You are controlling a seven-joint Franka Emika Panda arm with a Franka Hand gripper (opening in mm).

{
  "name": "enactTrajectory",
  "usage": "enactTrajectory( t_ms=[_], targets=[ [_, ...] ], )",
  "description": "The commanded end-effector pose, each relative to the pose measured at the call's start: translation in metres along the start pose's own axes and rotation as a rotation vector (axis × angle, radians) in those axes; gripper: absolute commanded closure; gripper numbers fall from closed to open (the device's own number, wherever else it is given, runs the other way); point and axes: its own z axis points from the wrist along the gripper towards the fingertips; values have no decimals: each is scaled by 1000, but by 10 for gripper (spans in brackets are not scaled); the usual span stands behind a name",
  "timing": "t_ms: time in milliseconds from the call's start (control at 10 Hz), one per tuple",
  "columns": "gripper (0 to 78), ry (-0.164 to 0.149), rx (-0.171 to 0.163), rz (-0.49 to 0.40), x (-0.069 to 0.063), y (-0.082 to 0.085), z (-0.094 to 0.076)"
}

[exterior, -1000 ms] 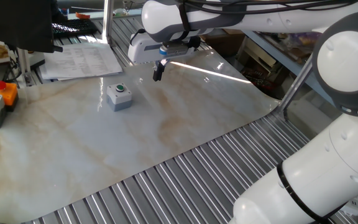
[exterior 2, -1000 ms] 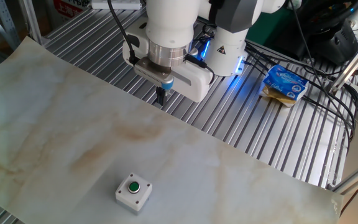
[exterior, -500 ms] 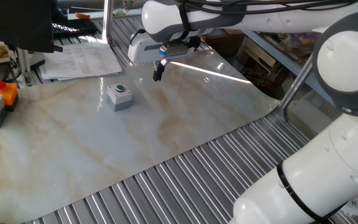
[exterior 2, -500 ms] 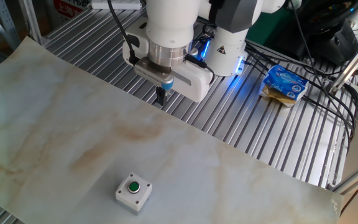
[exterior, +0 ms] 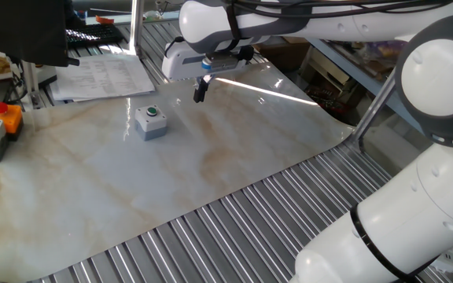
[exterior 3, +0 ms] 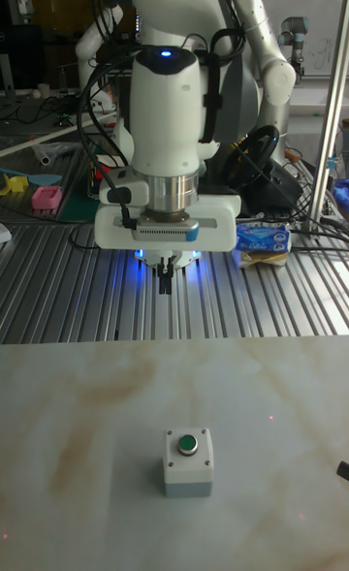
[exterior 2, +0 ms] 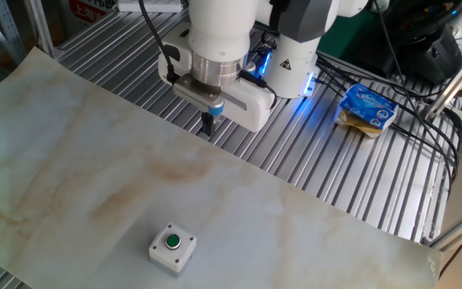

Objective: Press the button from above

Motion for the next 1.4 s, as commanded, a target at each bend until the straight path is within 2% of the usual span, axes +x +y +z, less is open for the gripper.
enactTrajectory(
  t_ms=[100, 600, 900, 1000, 1100, 1400],
  targets=[
    [776, 0, 0, 6, -9, 1, -1],
    [776, -2, -28, 20, -43, 9, 9],
    [776, 3, -39, 12, -76, 11, 16],
    [776, 4, -40, 12, -78, 11, 16],
    [776, 4, -47, 12, -94, 13, 23],
    [776, 3, -65, 5, -118, 16, 40]
  ],
)
